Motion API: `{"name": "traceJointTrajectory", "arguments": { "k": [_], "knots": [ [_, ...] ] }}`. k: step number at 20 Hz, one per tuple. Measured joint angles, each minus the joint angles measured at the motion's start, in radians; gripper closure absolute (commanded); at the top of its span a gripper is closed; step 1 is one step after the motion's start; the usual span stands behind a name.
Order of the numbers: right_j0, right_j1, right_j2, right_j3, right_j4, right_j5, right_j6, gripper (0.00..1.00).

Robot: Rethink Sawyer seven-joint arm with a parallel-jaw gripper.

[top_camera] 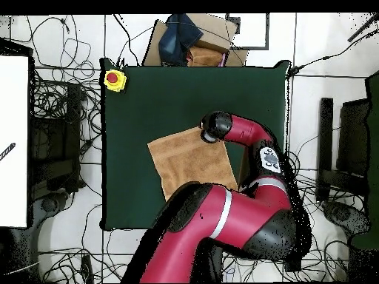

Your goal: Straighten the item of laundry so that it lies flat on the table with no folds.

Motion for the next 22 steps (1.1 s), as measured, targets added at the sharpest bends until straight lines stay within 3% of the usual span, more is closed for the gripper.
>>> {"name": "traceJointTrajectory", "arguments": {
  "k": [10,11,22],
  "knots": [
    [0.013,0.013,-0.001,-0.050,-0.037,0.058,0.000,0.00],
    [0.018,0.011,0.000,-0.050,-0.048,0.047,0.000,1.00],
    [0.048,0.006,-0.018,-0.052,-0.101,0.001,0.000,1.00]
  ]
}}
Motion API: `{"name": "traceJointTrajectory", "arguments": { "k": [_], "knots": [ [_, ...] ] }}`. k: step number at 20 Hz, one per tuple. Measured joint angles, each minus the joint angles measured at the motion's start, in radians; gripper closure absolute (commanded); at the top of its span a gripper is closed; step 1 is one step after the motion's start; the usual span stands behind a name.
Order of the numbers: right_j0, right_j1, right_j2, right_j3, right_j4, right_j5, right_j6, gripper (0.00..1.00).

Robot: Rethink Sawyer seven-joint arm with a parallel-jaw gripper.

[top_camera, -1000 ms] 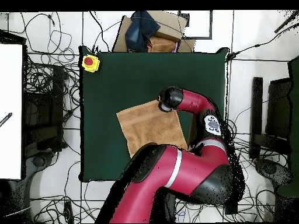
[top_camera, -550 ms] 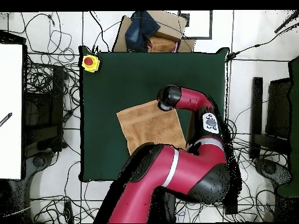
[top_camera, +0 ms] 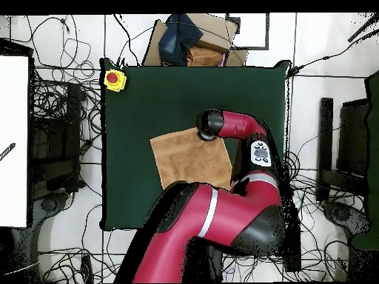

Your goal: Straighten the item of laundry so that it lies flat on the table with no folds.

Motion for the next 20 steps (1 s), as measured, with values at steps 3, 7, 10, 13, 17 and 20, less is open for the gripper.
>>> {"name": "traceJointTrajectory", "arguments": {
  "k": [3,7,10,13,17,20],
  "knots": [
    [0.005,0.000,-0.006,0.000,-0.001,-0.008,0.000,1.00],
    [0.006,0.004,-0.011,-0.006,-0.001,-0.018,0.000,1.00],
    [0.006,0.013,-0.013,-0.030,-0.001,-0.014,0.000,1.00],
    [0.002,0.032,-0.014,-0.086,-0.001,0.004,0.000,1.00],
    [-0.013,0.070,-0.011,-0.190,-0.002,0.020,0.000,1.00],
    [-0.034,0.112,-0.002,-0.291,-0.002,0.019,0.000,1.00]
  ]
}}
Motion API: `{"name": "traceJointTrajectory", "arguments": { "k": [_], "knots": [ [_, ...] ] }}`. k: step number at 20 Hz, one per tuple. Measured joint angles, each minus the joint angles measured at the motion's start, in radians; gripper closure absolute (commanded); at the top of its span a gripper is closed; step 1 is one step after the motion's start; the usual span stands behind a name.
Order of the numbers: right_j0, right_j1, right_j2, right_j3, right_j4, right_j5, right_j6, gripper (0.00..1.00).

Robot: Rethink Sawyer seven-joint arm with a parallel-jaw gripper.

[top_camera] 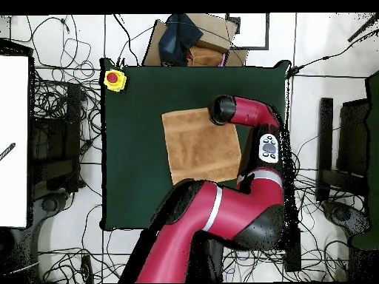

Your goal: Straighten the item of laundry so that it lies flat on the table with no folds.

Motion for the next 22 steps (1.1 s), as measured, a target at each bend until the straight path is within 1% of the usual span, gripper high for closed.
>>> {"name": "traceJointTrajectory", "arguments": {
  "k": [5,9,13,14,22],
  "knots": [
    [-0.036,0.070,0.011,-0.157,0.000,0.000,0.000,1.00],
    [-0.045,0.088,0.011,-0.195,-0.001,0.000,0.000,1.00],
    [-0.045,0.090,0.011,-0.199,-0.001,0.000,0.000,1.00],
    [-0.045,0.090,0.010,-0.199,-0.003,-0.001,0.000,0.00],
    [-0.058,0.088,0.011,-0.199,-0.003,-0.002,0.000,0.00]
  ]
}}
